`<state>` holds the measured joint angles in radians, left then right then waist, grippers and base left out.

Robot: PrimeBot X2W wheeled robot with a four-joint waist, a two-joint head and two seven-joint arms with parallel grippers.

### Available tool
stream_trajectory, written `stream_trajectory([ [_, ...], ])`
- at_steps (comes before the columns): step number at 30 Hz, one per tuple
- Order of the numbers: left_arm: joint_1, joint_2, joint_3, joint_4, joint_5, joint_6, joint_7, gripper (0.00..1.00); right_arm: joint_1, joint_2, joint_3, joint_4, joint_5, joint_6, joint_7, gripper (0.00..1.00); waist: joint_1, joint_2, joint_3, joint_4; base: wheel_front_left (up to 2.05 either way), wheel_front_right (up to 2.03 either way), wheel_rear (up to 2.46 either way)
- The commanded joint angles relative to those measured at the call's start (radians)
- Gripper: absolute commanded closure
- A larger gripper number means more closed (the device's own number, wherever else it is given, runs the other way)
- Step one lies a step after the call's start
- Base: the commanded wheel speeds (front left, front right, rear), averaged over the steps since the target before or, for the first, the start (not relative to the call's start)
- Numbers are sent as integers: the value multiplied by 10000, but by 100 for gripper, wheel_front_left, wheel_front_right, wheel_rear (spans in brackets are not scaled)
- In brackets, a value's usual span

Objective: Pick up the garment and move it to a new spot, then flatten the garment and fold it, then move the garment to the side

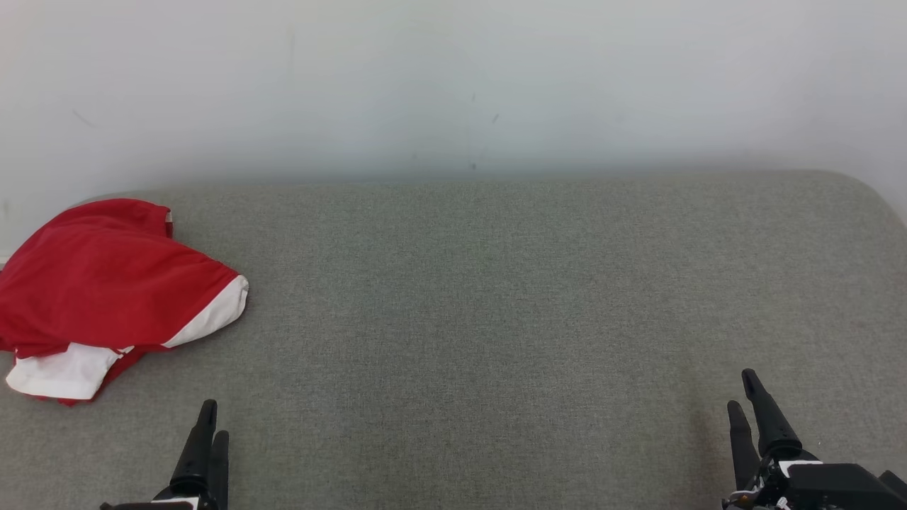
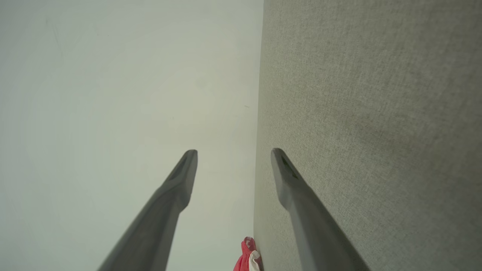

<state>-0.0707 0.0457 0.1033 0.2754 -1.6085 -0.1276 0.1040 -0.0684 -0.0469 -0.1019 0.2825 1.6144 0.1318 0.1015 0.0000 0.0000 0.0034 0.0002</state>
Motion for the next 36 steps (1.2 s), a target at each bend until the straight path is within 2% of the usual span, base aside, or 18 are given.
stream_trajectory([
  [1,-144,31,-43,-242,111,-13,-115,0,-179,-21,103,-186,-179,-1,-107,0,0,0,2,2,0,0,0],
  [6,-81,33,-62,-371,527,-15,-368,0,-143,-22,265,-259,-646,-2,-359,0,0,0,7,6,0,0,0],
  [13,-24,36,34,-555,1652,-8,-697,0,-95,-25,489,-453,-1839,-3,-685,0,0,0,13,6,0,0,0],
  [22,91,39,6,-931,3464,205,-1083,0,-26,-28,784,-693,-3697,-4,-1072,0,0,0,12,4,0,0,0],
  [36,363,51,-220,-1387,6850,488,-1614,0,153,-33,1013,-1073,-6539,-6,-1602,0,0,0,8,12,0,0,0],
])
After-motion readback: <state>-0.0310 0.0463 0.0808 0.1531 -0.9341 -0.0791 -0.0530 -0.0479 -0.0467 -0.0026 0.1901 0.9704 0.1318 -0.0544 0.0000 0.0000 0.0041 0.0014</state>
